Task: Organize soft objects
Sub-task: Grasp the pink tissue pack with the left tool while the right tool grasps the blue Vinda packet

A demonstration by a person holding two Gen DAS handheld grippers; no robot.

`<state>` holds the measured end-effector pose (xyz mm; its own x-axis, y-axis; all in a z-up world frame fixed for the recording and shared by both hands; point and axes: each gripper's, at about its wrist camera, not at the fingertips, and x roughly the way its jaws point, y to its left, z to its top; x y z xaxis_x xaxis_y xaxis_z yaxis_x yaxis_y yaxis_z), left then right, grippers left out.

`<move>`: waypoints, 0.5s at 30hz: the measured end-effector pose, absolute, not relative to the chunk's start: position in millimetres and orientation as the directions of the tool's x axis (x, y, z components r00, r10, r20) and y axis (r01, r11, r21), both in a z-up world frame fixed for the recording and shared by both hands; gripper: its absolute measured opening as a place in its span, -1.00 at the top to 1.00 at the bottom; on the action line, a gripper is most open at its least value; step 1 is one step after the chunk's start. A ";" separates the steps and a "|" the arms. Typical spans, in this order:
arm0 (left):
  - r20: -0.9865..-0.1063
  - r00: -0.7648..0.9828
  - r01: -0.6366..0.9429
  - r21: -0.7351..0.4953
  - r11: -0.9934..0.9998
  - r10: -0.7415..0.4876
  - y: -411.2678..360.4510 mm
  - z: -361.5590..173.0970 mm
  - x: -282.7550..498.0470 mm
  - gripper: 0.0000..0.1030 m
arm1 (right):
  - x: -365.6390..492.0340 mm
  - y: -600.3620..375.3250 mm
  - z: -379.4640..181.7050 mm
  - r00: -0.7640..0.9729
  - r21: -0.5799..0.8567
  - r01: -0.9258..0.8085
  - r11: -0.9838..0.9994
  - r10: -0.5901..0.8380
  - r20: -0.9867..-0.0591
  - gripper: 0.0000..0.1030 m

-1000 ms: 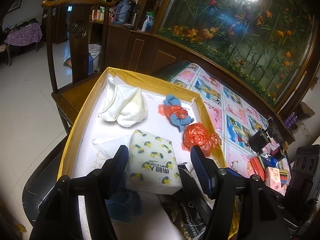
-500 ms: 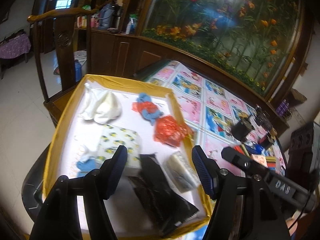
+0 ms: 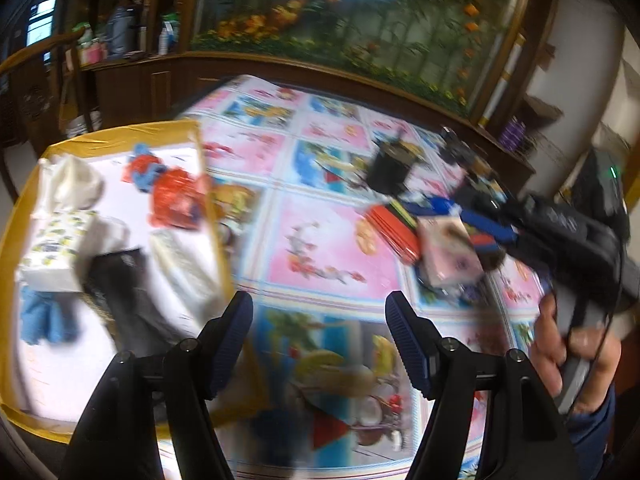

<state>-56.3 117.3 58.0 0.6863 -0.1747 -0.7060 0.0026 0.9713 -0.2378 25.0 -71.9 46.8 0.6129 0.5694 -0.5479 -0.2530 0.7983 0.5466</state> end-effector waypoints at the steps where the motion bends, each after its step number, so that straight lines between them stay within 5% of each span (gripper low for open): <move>1: -0.711 0.678 0.023 -0.229 0.973 -0.184 108.1 55.1 -56.7 -0.32 | 27.8 -75.4 43.8 0.624 0.516 -0.220 0.828 0.526 -0.577 0.30; 5: -0.726 0.654 0.093 -0.205 0.974 -0.215 82.9 47.8 -58.8 -0.32 | 37.8 -75.9 28.4 0.594 0.517 -0.178 0.837 0.511 -0.622 0.30; 12: -0.733 0.639 0.092 -0.228 0.969 -0.233 89.8 45.4 -60.6 -0.42 | 29.9 -40.4 23.0 0.375 0.690 -0.346 0.636 0.768 -0.519 0.29; 15: -0.737 0.634 0.087 -0.234 0.968 -0.235 92.4 44.5 -59.4 -0.43 | 26.1 -47.0 29.2 0.431 0.663 -0.329 0.673 0.731 -0.529 0.29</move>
